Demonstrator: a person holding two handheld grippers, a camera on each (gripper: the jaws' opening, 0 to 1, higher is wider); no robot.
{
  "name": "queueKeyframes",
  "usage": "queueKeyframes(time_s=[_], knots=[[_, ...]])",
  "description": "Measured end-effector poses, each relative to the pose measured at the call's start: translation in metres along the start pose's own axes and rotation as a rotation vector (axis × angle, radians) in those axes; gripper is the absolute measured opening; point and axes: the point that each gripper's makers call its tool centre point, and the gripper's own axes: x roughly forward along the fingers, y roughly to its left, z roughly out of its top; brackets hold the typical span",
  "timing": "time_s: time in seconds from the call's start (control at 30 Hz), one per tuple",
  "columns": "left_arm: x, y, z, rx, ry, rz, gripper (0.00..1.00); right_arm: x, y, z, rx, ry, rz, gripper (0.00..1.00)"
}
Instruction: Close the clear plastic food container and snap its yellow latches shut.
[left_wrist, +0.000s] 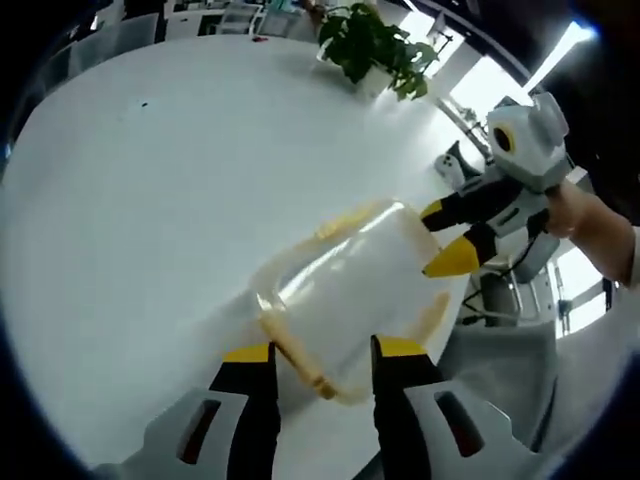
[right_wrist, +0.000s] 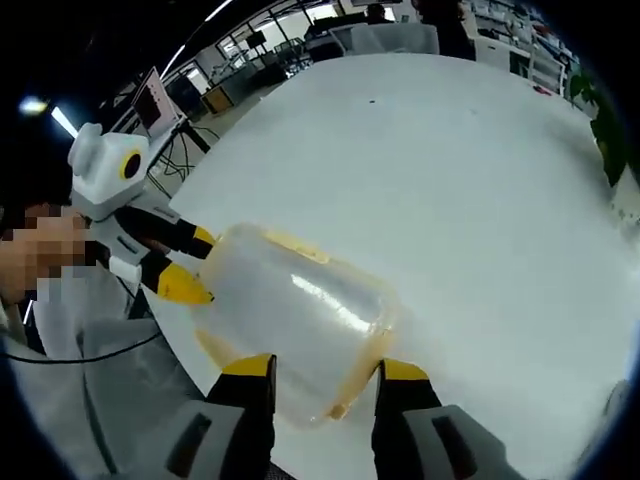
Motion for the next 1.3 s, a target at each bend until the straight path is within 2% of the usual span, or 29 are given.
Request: queueKeyframes(time_s=[0.07,0.13,0.17,0.33,0.63,0.73,0.87,0.97,1.03,1.17,1.3], knots=[[0.000,0.000,-0.001,0.003,-0.005,0.000,0.35,0.000,0.000,0.001,0.005,-0.001,0.003,0.38],[-0.001,0.000,0.002,0.051,-0.028,0.004,0.36,0.000,0.001,0.001,0.002,-0.001,0.005,0.38],[-0.002,0.000,0.003,0.070,-0.038,0.010,0.37,0.001,0.001,0.004,-0.045,-0.016,0.006,0.39],[-0.003,0.001,0.003,0.107,-0.030,0.011,0.38,-0.002,0.002,0.001,-0.094,0.012,0.018,0.40],[-0.009,0.003,0.003,0.135,-0.033,0.016,0.41,-0.007,-0.002,0.003,-0.133,0.017,0.000,0.37],[-0.009,0.001,0.002,0.131,-0.038,0.004,0.46,-0.007,0.001,0.002,-0.144,0.002,0.010,0.42],[-0.011,-0.004,0.002,0.162,-0.039,-0.003,0.51,-0.009,0.001,0.005,-0.176,-0.007,-0.006,0.42],[-0.010,-0.009,0.004,0.192,-0.044,-0.008,0.55,-0.012,0.001,0.010,-0.195,-0.028,-0.014,0.49],[-0.010,-0.014,0.006,0.230,-0.045,-0.018,0.54,-0.014,0.001,0.009,-0.224,-0.015,-0.011,0.47],[-0.012,-0.015,0.007,0.293,-0.044,-0.002,0.54,-0.018,0.000,0.013,-0.255,-0.034,-0.018,0.47],[-0.017,-0.015,0.012,0.295,-0.064,-0.005,0.54,-0.022,0.004,0.018,-0.289,-0.060,-0.012,0.44]])
